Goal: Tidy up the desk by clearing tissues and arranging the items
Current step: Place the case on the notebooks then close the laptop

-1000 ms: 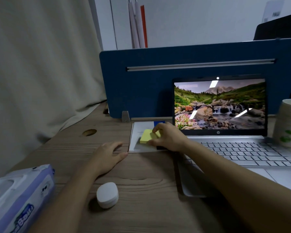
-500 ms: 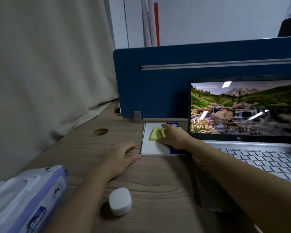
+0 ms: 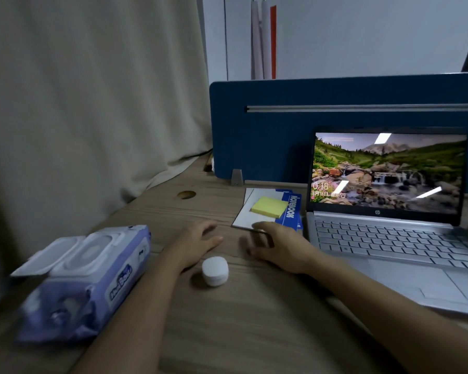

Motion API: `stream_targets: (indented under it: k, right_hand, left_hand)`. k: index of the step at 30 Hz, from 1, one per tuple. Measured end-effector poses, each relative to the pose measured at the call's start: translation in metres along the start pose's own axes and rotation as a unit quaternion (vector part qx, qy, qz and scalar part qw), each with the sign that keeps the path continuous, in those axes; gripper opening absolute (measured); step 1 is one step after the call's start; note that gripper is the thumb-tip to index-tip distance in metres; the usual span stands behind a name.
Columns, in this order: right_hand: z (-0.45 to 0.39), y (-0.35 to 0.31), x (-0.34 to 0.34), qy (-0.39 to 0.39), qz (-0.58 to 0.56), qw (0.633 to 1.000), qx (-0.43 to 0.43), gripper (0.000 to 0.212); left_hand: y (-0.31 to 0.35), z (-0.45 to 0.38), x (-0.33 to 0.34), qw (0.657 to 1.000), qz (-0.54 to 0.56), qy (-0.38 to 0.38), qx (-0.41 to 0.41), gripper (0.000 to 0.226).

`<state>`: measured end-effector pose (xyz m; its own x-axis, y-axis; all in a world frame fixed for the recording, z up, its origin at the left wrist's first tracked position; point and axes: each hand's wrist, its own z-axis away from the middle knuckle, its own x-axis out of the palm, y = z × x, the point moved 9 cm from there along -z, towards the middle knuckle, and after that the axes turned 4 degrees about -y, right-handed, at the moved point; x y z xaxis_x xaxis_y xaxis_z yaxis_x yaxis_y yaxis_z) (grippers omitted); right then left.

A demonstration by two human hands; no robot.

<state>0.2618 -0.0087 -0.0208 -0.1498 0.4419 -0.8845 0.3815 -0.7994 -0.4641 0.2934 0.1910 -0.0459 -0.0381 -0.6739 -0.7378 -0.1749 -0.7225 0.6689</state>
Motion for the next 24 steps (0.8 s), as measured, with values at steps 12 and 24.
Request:
stream_targets:
  k: [12,24]
  right_hand:
    - [0.046,-0.068,0.036,0.0,-0.084,0.993,-0.08,0.064]
    - [0.024,-0.073,0.032,0.063,-0.071,0.992,-0.079,0.043]
  left_hand:
    - [-0.007,0.044,-0.016,0.999,0.028,0.035,0.007,0.043]
    - [-0.014,0.022,-0.017,0.999,0.014,0.049,0.02,0.042]
